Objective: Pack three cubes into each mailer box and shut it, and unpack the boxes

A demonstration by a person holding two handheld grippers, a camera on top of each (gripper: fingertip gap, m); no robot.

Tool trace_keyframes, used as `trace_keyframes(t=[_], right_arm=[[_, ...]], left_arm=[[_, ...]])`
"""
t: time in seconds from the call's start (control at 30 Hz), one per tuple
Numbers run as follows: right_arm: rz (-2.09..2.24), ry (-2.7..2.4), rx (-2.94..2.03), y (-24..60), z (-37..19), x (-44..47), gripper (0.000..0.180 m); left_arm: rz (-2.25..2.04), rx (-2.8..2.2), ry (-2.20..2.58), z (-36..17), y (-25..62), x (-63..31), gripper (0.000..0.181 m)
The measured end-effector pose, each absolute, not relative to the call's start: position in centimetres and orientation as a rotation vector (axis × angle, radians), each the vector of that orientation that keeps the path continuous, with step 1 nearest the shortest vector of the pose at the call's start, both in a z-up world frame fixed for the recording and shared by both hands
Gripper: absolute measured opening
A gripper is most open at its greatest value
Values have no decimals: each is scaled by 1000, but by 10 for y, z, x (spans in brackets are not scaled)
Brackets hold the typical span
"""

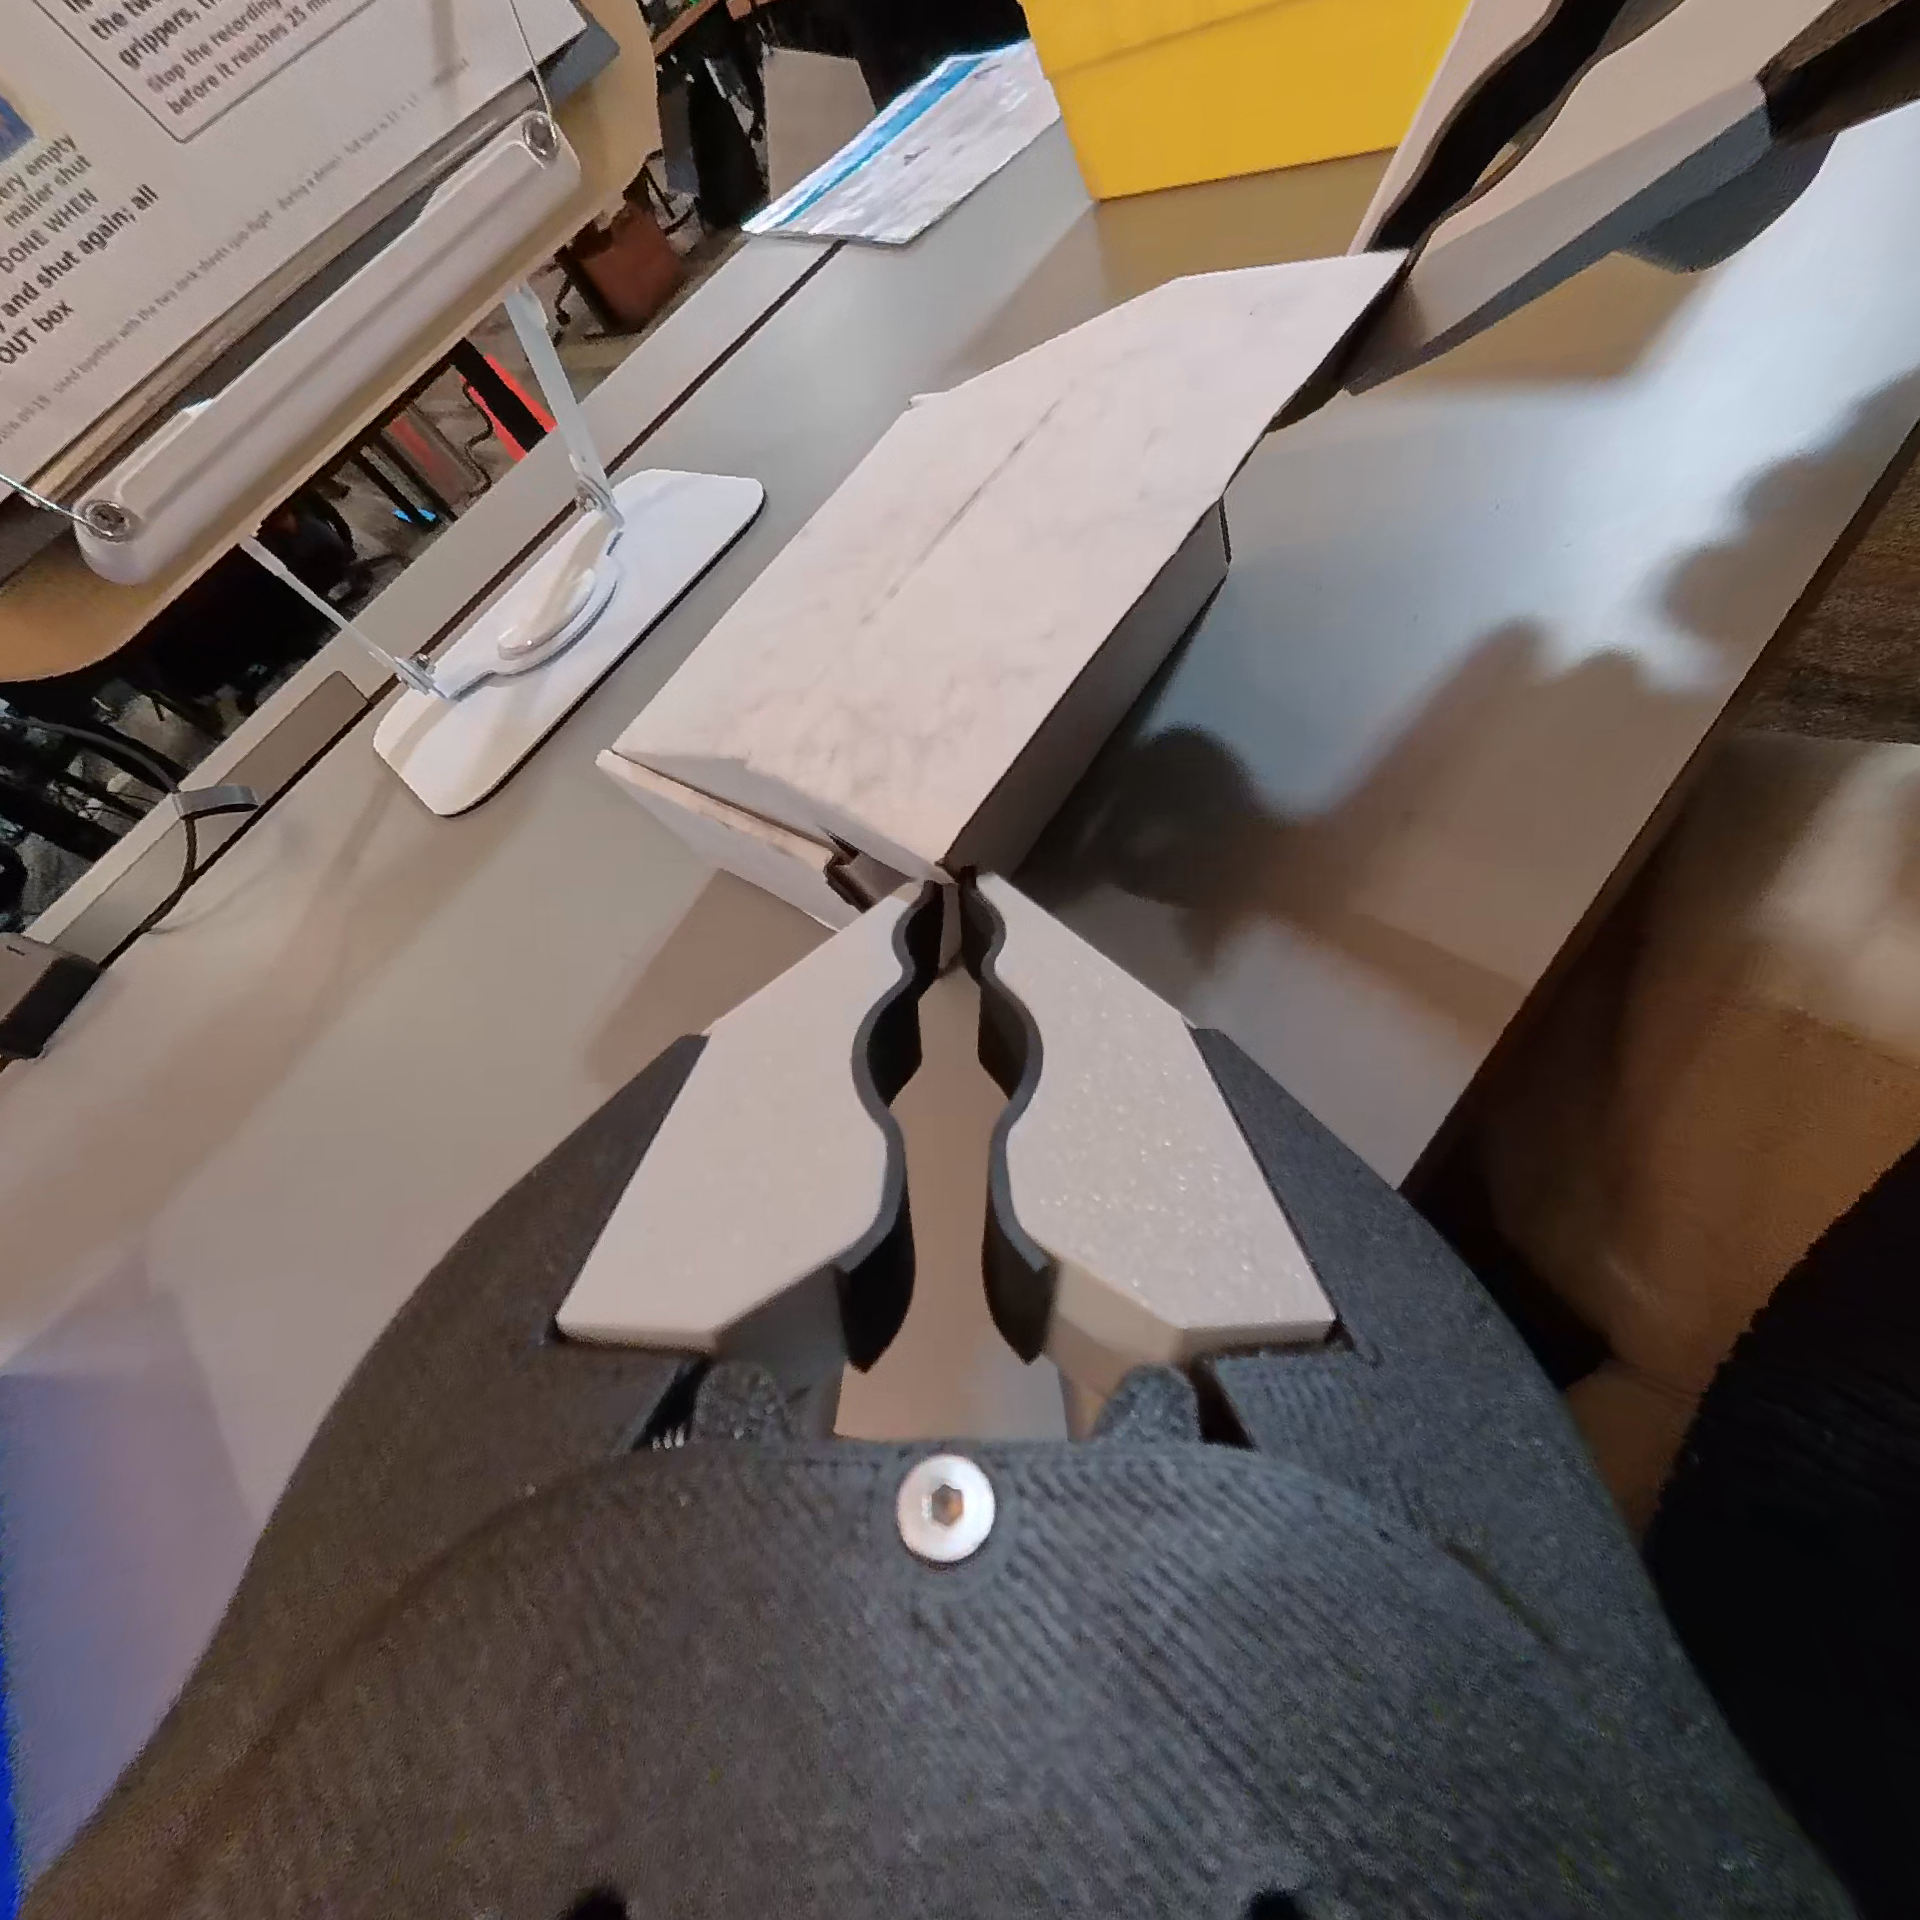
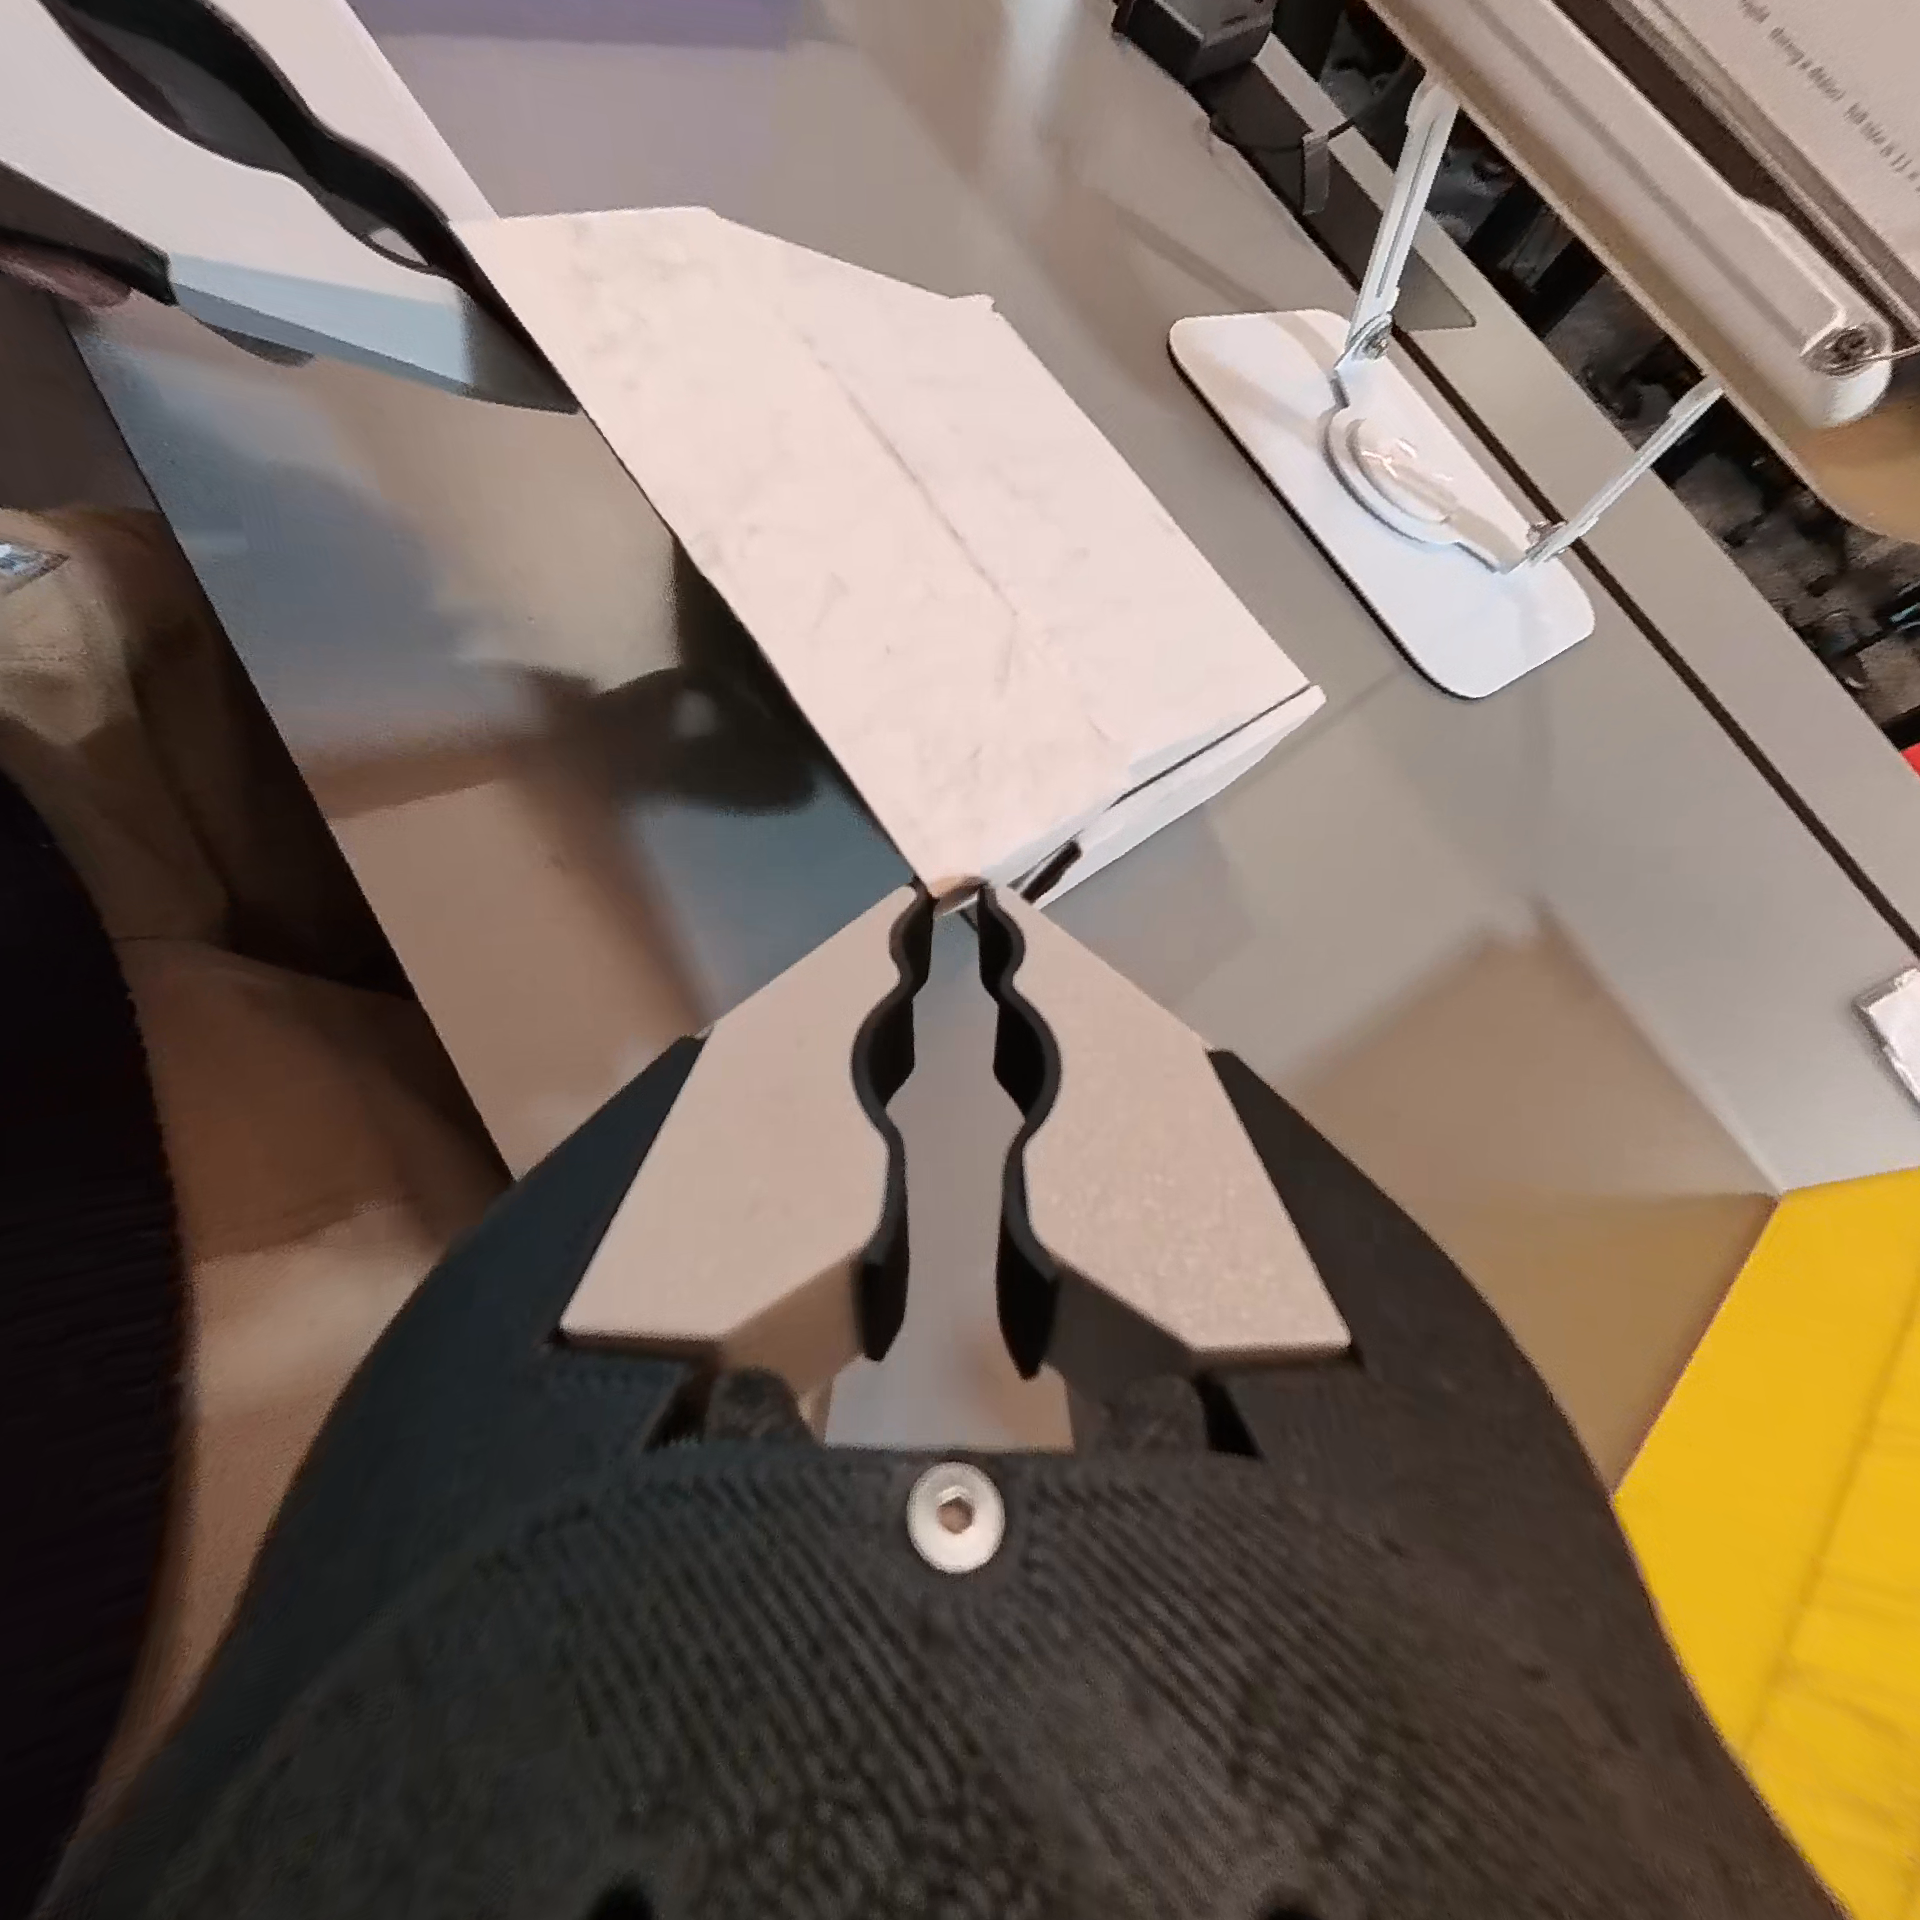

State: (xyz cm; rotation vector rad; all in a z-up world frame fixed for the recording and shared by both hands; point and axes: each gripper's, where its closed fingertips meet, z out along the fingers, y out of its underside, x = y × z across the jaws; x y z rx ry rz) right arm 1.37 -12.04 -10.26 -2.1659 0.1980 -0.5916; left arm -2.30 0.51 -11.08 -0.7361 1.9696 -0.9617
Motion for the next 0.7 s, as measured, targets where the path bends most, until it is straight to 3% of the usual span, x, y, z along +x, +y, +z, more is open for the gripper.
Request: trace_keyframes(t=[0.53, 0.7], right_arm=[[-601, 199, -2172, -121, -107, 17, 3], [-606, 201, -2171, -122, -107, 18, 3]], left_arm=[[-936, -896, 2068, -134, 14, -24, 7], [-1014, -963, 1968, -115, 23, -19, 21]])
